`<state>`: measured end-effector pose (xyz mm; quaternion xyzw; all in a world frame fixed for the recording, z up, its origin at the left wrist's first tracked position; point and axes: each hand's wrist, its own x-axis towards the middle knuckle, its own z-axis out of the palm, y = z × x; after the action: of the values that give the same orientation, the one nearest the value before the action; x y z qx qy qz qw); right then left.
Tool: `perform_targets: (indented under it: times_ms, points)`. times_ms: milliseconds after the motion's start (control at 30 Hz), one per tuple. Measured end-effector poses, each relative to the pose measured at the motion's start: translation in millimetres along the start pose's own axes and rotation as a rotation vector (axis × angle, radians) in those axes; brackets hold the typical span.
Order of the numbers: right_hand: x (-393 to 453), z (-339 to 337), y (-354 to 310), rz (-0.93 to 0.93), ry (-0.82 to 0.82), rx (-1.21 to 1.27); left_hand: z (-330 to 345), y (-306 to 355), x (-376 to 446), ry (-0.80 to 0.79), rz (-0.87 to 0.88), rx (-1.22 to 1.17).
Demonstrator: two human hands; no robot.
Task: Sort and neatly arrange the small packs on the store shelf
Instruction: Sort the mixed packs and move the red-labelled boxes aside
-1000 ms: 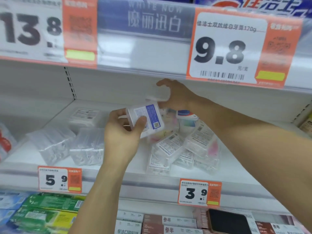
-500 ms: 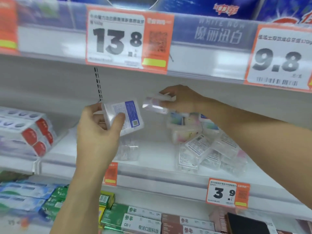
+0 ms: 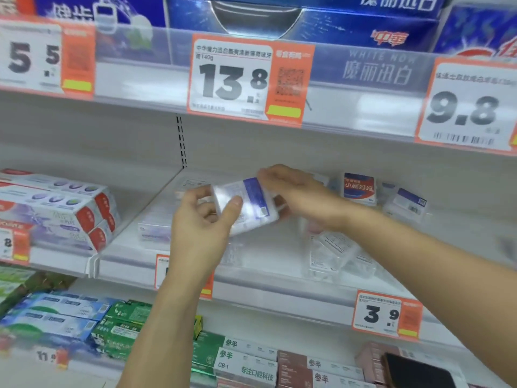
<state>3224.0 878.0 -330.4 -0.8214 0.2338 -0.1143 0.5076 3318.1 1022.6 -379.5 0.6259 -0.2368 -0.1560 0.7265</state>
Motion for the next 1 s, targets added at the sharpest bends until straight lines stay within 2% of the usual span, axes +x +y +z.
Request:
perform_targets:
  times_ms: [67, 167, 233, 333, 467, 567, 633, 700, 767, 867, 933, 1000]
  points:
    - [-26, -3, 6, -0.046, 0.024, 0.003, 18, -1, -6, -0.086, -0.012, -0.043]
    - [-57, -22, 31, -0.16, 0.262, 0.031, 49, -2, -17, -0.217, 0.064, 0.035]
    - [-77, -38, 47, -0.161, 0.401, 0.108, 66, -8, -23, -0.292, 0.174, 0.183]
    - [-111, -69, 71, -0.129, 0.634, 0.27, 101, -19, -35, -0.388, 0.342, 0.53]
    - [-153, -112, 111, -0.063, 0.897, 0.402, 155, -28, -57, -0.505, 0.547, 0.73]
    - [-186, -151, 150, -0.006, 1.112, 0.167, 192, -38, -68, -0.537, 0.683, 0.923]
    - [-208, -176, 168, 0.066, 1.22, -0.082, 208, -43, -72, -0.535, 0.683, 1.006]
    - [-225, -199, 182, 0.089, 1.3, -0.159, 215, -47, -71, -0.517, 0.681, 1.0]
    - [-239, -219, 196, 0.092, 1.348, -0.162, 218, -49, -70, -0.502, 0.671, 0.967]
    - [-246, -240, 218, 0.135, 1.371, -0.317, 220, -53, -70, -0.476, 0.667, 0.95]
    - [-246, -251, 237, 0.251, 1.358, -0.457, 225, -55, -71, -0.451, 0.654, 0.955]
    - [-243, -257, 253, 0.442, 1.326, -0.481, 231, -57, -72, -0.43, 0.644, 0.959]
